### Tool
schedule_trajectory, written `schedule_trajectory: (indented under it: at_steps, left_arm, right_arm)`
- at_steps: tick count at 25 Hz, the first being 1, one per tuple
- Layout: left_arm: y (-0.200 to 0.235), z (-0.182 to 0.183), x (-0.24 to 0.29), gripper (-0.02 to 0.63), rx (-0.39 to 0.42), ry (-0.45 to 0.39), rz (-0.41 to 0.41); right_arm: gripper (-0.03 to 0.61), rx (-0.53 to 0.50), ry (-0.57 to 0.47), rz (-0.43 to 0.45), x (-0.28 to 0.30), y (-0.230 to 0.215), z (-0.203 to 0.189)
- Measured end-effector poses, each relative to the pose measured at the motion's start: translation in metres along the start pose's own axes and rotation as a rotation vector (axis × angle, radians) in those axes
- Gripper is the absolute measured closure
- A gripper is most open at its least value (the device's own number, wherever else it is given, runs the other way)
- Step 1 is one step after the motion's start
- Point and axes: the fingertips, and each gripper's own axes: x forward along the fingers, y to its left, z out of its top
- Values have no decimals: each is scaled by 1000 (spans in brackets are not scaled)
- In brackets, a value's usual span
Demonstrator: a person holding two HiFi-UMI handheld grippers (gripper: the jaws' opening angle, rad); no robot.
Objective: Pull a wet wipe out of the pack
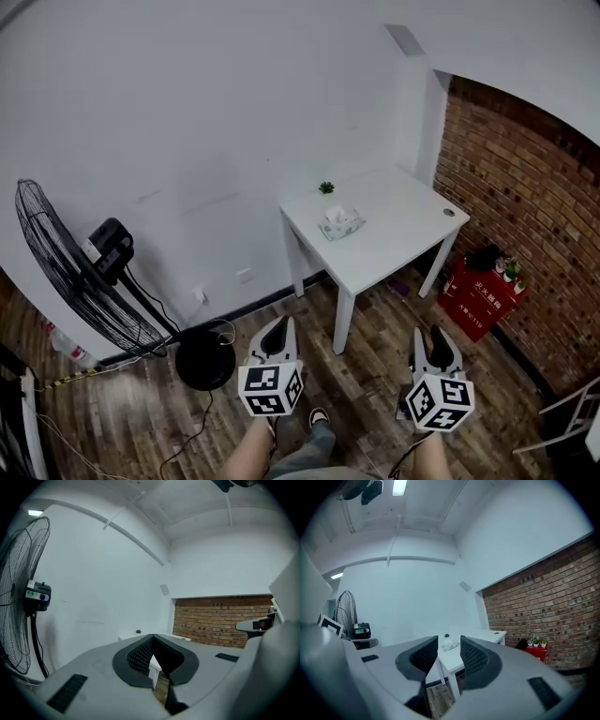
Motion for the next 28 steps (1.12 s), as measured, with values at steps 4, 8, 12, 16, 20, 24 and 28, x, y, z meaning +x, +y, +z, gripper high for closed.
schedule_trajectory:
  at_steps: [4,8,12,16,20,24,28]
  left_arm:
    - [11,11,50,611,-2,-7,-4]
    - [29,20,99,611,-5,-12,3]
    - [47,28,144,611,-8,-20,18]
    - [66,28,181,611,-10,-13,35]
    - [81,22,209,611,-14,9,50]
    - [91,11,229,611,-11,43,58]
    - [97,0,252,611,-19,70,65]
  right_arm:
    - [431,-12,1,-3,51,-7,14]
    - [432,-26,-5,7,105,-6,27]
    - [431,-31,-4,20,157,-8,34]
    - [431,-26,-2,26,201,-10,35]
    - [431,-13,16,24,236,-15,30]
    - [431,-2,53,24,259,-17,18]
    - [431,5,91,21,283,-26,6]
